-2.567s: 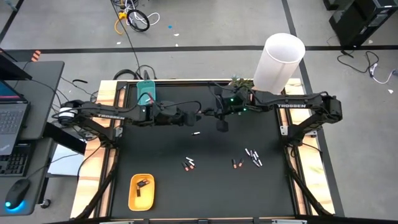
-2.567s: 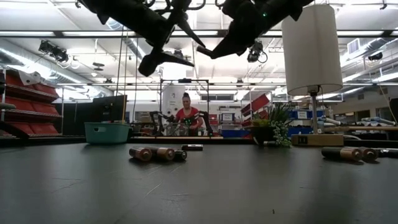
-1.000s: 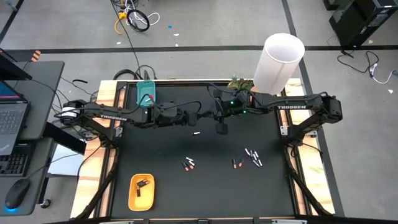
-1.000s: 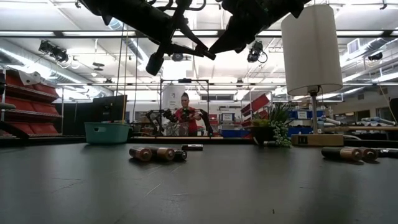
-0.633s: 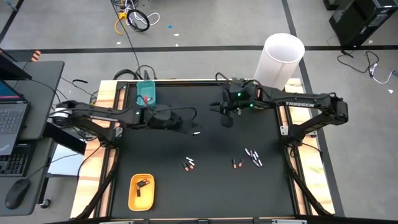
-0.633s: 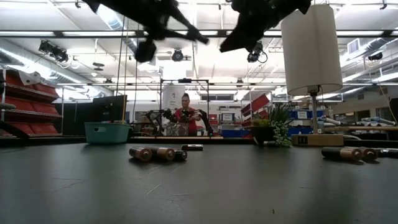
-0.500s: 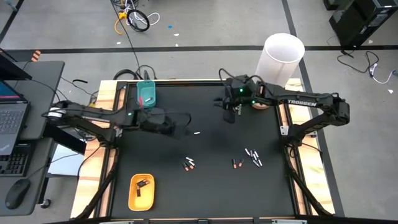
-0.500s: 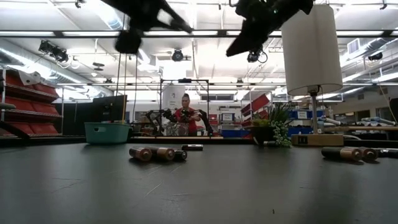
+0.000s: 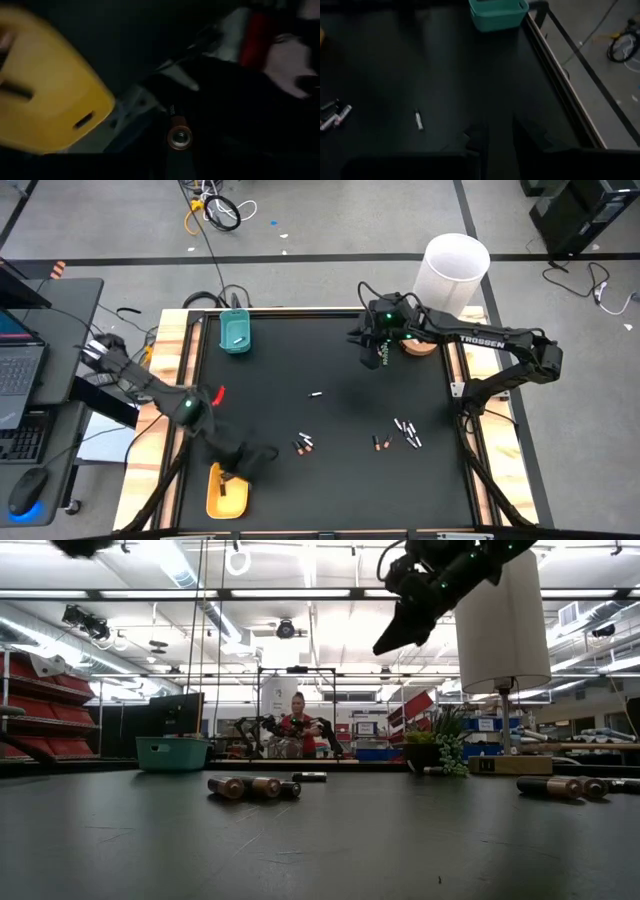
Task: Sort batteries
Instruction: Put the black battery into the yellow bin
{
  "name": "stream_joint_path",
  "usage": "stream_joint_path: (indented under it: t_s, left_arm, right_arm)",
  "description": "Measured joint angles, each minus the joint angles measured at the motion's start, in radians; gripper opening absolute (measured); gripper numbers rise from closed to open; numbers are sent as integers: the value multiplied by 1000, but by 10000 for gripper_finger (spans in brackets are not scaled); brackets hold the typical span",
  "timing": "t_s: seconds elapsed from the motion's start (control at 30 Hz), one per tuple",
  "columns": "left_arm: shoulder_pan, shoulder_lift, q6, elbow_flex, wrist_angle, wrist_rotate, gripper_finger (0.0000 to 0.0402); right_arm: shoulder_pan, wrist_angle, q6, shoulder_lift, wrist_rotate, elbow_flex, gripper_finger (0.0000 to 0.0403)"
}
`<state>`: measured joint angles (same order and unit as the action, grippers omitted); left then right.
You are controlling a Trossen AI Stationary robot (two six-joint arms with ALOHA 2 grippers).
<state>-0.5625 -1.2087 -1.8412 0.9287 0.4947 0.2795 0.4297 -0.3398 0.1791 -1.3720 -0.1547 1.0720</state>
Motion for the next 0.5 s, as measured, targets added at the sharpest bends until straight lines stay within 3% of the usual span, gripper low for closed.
stream_joint_path:
  t_s: [0.2, 0.5]
  left_arm:
    - [-82, -69, -99, 0, 109, 14, 65]
    - [-119, -209, -87, 0, 129, 33, 65]
  right_arm:
    - [-10, 92, -19, 0, -23, -7, 70]
    - [-10, 114, -43, 0, -25, -7, 67]
